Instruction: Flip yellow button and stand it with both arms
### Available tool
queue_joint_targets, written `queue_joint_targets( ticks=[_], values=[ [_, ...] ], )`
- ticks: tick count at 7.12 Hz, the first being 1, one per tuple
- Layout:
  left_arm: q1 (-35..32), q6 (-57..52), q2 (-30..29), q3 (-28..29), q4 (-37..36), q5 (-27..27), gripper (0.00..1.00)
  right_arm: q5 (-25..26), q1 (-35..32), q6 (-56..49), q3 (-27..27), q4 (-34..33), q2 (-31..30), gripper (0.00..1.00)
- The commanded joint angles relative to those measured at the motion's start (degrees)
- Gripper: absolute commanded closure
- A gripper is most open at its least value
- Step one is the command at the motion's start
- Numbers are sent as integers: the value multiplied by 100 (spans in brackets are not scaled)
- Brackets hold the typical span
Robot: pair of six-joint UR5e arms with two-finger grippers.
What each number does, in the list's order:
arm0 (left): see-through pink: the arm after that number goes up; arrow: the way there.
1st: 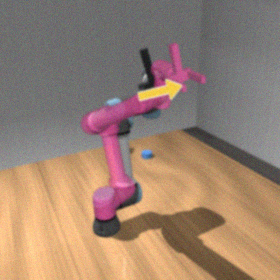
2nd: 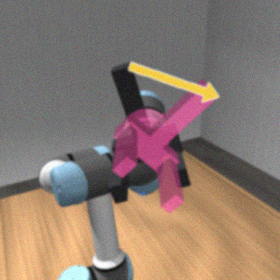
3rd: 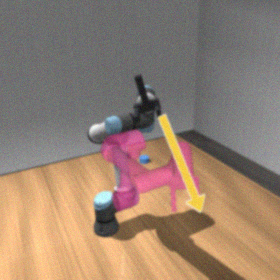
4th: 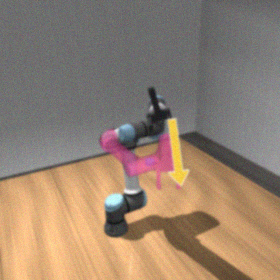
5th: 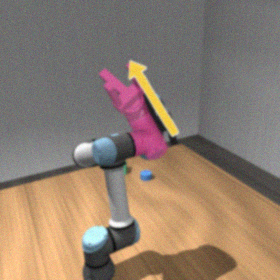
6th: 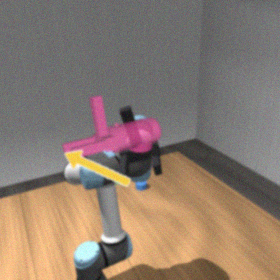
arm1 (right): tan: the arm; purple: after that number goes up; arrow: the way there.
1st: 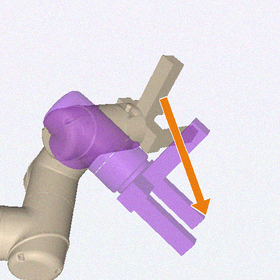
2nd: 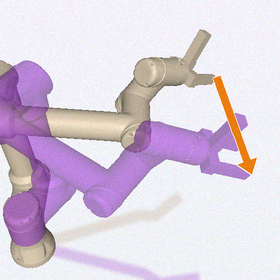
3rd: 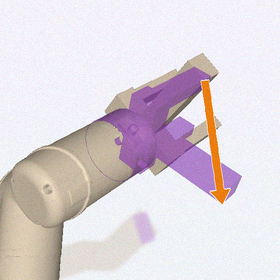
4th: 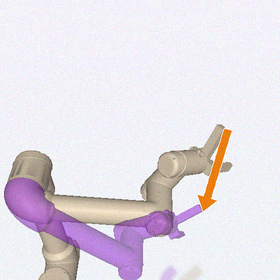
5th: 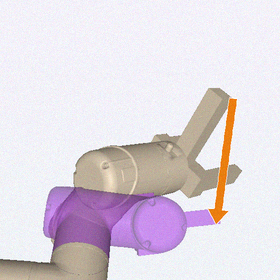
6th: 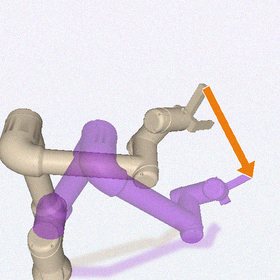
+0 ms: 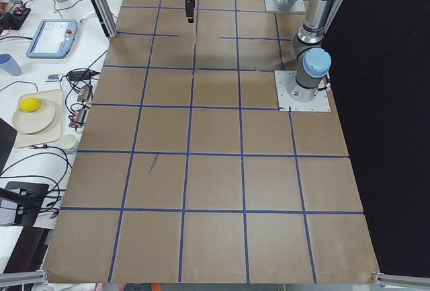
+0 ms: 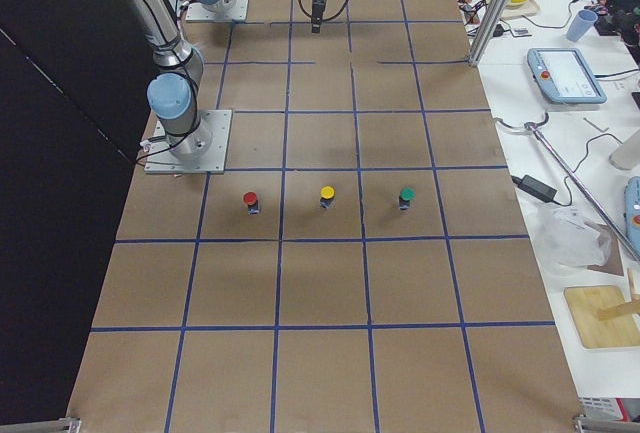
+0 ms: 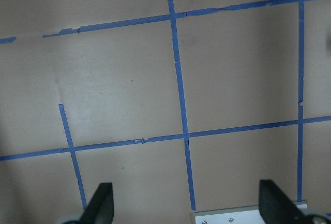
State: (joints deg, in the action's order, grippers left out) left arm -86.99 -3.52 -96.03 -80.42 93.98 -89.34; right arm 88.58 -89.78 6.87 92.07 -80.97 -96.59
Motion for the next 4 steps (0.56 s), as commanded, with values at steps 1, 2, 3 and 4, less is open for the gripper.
queue_joint_targets(
  ticks=[1,2,3,4],
  values=[
    [7,0,5,0,-11,-4,0,2,-4,8,65,-86,-44,0],
    [7,0,6,0,-11,-4,0,2,-4,-1,57,-95,-44,0],
    [7,0,6,0,-11,-4,0,2,-4,-1,56,-112,-53,0],
    [7,0,6,0,-11,-4,0,2,-4,-1,56,-104,-53,0]
  ],
)
